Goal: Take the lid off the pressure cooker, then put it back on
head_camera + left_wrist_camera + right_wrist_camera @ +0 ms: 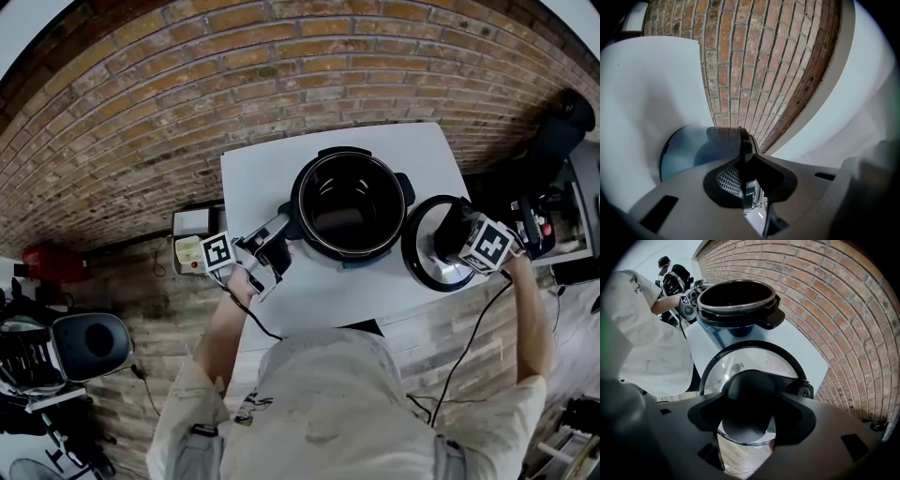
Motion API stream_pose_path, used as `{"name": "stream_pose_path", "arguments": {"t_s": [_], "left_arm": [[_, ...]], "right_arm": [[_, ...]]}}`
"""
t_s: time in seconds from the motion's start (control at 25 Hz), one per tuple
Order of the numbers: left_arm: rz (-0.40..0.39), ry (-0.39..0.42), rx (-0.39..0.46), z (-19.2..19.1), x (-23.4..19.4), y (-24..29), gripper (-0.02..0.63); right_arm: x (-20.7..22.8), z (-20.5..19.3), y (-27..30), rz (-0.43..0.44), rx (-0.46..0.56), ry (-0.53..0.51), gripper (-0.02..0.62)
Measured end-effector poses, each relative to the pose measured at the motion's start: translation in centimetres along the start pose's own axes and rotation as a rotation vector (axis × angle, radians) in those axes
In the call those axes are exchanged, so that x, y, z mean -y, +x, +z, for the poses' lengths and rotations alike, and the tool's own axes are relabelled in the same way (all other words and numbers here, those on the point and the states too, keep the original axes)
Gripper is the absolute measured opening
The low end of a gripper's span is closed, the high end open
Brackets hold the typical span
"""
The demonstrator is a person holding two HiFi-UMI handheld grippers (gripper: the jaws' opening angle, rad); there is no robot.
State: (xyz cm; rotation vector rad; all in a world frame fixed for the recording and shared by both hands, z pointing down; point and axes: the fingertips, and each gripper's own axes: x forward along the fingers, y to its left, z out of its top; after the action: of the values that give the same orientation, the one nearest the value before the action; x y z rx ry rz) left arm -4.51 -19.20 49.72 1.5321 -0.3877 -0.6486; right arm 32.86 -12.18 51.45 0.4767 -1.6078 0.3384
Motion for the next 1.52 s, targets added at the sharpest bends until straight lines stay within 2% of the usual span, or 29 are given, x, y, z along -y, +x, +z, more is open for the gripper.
{"name": "stream_pose_path", "arguments": {"t_s": [0.32,0.44,0.68,1.08,1.28,1.52], "left_arm": [[-0.004,0.000,0.001,-0.1,0.0,0.1,0.071],[-0.006,0.000,0.003,-0.1,-0.1,0.2,0.071],[-0.006,0.003,0.012,0.1,-0.1,0.1,0.071],[-0.011,-0.002,0.029,0.0,0.1,0.3,0.071],[-0.010,-0.002,0.039,0.0,0.1,0.3,0.071],[-0.019,-0.008,0.044,0.0,0.3,0.3,0.071]], "right_arm": [[3.2,2.2,-9.0,-0.103,0.003,-0.086,0.321],[4.5,4.0,-12.4,-0.144,0.015,-0.120,0.319],[4.8,9.1,-15.8,-0.158,0.048,-0.207,0.319],[0.0,18.7,-13.4,-0.020,0.107,-0.402,0.318],[-2.2,21.7,-10.9,0.069,0.099,-0.433,0.318],[-3.5,23.6,-9.0,0.125,0.081,-0.429,0.318]]}}
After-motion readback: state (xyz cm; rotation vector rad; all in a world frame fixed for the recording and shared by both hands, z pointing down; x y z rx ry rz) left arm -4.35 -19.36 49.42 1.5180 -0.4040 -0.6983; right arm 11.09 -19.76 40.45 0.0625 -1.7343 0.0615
